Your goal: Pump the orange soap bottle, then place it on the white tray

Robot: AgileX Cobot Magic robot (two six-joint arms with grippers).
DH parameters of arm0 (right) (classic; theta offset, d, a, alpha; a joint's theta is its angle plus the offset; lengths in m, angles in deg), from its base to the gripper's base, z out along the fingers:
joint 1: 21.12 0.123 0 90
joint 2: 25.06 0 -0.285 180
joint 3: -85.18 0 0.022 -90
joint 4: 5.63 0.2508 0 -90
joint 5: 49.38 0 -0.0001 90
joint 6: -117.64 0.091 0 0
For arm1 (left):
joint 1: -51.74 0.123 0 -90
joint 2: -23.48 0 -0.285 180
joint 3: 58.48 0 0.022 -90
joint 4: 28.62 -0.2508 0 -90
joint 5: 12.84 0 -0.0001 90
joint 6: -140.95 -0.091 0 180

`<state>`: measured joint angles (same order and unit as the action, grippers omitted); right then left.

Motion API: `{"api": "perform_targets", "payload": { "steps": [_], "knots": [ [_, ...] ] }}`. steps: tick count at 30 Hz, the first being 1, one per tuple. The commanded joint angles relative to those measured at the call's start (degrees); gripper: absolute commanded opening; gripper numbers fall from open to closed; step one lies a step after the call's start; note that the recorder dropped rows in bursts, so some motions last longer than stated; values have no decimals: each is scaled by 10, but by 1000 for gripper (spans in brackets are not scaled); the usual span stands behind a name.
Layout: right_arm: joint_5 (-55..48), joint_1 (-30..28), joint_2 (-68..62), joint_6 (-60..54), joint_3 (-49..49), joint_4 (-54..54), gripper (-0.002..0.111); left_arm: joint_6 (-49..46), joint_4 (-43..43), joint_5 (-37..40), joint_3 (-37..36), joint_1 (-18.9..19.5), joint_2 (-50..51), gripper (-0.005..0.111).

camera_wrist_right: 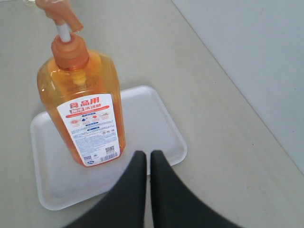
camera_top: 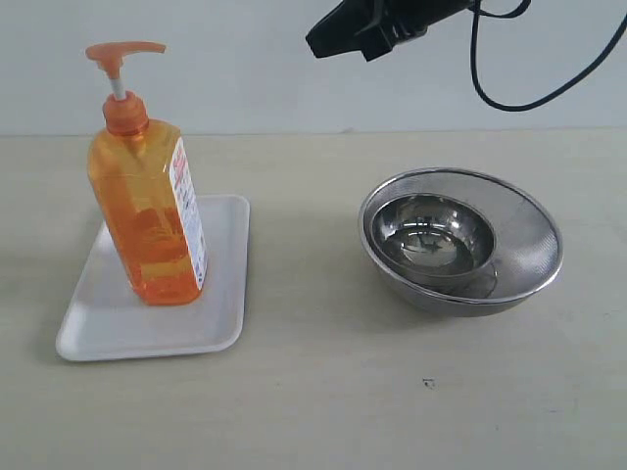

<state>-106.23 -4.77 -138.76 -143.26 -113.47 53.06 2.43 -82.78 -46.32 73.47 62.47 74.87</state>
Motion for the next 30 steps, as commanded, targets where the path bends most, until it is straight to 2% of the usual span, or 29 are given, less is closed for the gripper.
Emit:
{"api": "perform_targets", "payload": {
  "steps": [1,6,14,22,30],
  "knots": [
    [1,-4,7,-1,-2,0,0,1,-9,13,1,1,-2,5],
    [1,-4,7,-1,-2,0,0,-64,-54,61,1,1,-2,5],
    [1,-4,7,1,-2,0,0,-8,-32,70,-26,1,-20,5],
    [10,-4,7,1,-2,0,0,63,-7,64,-83,1,-103,5],
    [10,-4,7,1,-2,0,0,82,-7,64,-110,1,-131,5]
  ]
}}
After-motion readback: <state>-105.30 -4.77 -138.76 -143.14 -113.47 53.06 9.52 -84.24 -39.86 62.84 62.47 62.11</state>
